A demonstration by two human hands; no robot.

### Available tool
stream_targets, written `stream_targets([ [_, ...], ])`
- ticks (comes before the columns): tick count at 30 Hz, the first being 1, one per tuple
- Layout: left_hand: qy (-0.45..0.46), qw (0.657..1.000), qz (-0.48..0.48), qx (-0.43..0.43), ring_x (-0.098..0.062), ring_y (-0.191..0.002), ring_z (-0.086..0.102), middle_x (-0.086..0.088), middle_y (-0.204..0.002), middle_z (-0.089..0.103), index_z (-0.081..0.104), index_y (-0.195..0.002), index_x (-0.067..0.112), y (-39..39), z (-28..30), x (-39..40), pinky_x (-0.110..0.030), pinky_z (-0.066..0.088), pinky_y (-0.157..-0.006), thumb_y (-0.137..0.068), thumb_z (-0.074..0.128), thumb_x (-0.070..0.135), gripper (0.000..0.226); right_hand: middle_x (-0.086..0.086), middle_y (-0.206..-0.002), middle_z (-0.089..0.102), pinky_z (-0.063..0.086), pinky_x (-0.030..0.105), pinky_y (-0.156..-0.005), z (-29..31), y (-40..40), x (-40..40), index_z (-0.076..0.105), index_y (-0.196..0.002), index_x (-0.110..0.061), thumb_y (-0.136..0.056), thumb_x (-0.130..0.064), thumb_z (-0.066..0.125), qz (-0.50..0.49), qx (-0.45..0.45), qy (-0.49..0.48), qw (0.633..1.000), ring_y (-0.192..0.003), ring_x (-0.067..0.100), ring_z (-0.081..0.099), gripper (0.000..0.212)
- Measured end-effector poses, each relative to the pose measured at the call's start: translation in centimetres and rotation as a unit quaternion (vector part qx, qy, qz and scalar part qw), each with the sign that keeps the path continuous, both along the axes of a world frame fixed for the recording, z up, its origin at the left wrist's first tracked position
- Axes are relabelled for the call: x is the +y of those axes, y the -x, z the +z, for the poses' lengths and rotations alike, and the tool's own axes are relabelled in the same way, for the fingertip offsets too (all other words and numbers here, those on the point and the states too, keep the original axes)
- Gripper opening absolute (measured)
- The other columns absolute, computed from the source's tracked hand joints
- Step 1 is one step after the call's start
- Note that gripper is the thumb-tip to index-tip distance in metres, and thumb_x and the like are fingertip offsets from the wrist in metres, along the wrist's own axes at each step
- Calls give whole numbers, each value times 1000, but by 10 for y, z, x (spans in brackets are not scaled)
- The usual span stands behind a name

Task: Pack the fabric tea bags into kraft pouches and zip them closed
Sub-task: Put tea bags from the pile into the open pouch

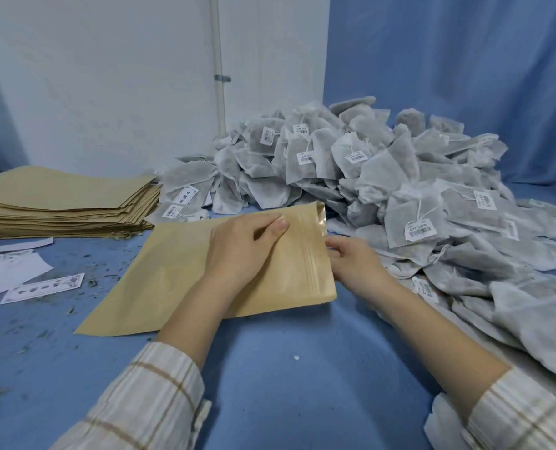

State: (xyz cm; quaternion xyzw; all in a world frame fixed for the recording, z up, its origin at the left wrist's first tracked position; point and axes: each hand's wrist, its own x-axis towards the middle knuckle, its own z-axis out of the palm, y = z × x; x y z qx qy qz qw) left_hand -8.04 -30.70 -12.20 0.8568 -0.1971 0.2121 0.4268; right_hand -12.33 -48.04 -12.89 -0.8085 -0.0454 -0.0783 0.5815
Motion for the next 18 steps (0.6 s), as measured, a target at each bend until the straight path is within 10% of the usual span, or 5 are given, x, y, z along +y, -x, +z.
stream_targets([
  [6, -79, 993, -71, 43, -6, -109, 57, 18, -112, 67, 66, -107, 45, 11, -7, -20, -27, 42, -94, -90, 50, 53, 25, 12, -74, 47, 33, 15, -53, 7, 9, 6, 51, -75, -12, -97, -5, 39, 91, 217, 295, 926, -62, 9, 38, 26],
  [11, -134, 989, -22, 56, -13, -117, 53, 16, -122, 62, 64, -115, 41, 9, -10, -14, -31, 40, -97, -92, 45, 54, 32, 5, -89, 61, 34, 25, -65, 21, 15, -13, 58, -82, -18, -90, -22, 52, 8, 24, 482, 876, -96, 27, 58, 11],
  [14, -141, 987, -17, 73, -15, -116, 53, 14, -121, 63, 64, -115, 42, 10, -10, -10, -33, 41, -96, -92, 43, 54, 33, -5, -101, 58, 40, 28, -70, 27, 18, -44, 61, -98, -33, -74, -55, 62, -52, 101, 626, 771, -97, 18, 56, 33],
  [18, -138, 988, -25, 62, -17, -115, 54, 12, -120, 64, 64, -114, 42, 21, -9, -14, -32, 41, -94, -92, 44, 52, 31, 0, -85, 52, 35, 24, -57, 18, 32, -51, 62, -92, -22, -69, -43, 64, -88, 132, 673, 722, -77, 22, 52, 31],
])
